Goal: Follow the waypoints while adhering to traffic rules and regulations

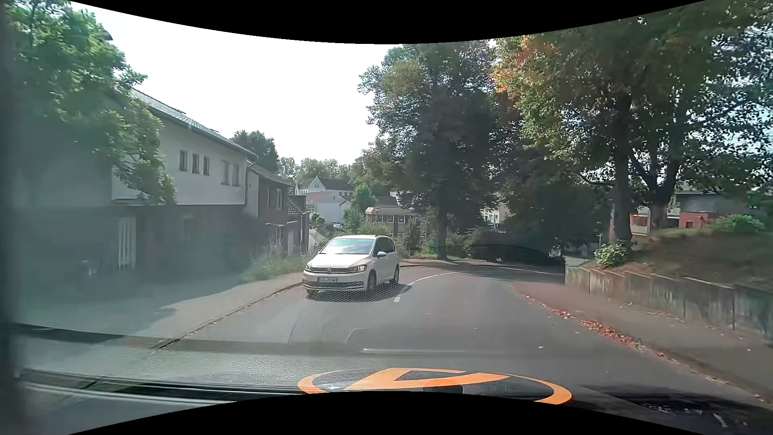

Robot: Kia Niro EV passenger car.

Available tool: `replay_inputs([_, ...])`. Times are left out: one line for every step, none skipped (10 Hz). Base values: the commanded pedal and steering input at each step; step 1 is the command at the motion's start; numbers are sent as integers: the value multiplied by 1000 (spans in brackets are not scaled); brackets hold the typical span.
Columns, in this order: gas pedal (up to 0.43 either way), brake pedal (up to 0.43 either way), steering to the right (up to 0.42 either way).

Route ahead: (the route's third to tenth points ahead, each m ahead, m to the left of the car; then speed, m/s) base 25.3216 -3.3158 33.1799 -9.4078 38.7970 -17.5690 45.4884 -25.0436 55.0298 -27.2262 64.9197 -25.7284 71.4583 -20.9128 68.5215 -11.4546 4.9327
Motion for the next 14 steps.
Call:
replay_inputs([0, 146, 104])
replay_inputs([0, 146, 127])
replay_inputs([0, 146, 143])
replay_inputs([0, 152, 157])
replay_inputs([0, 152, 164])
replay_inputs([0, 159, 164])
replay_inputs([0, 159, 163])
replay_inputs([0, 165, 160])
replay_inputs([0, 165, 155])
replay_inputs([0, 165, 133])
replay_inputs([0, 159, 99])
replay_inputs([0, 152, 61])
replay_inputs([0, 152, 34])
replay_inputs([0, 146, 20])
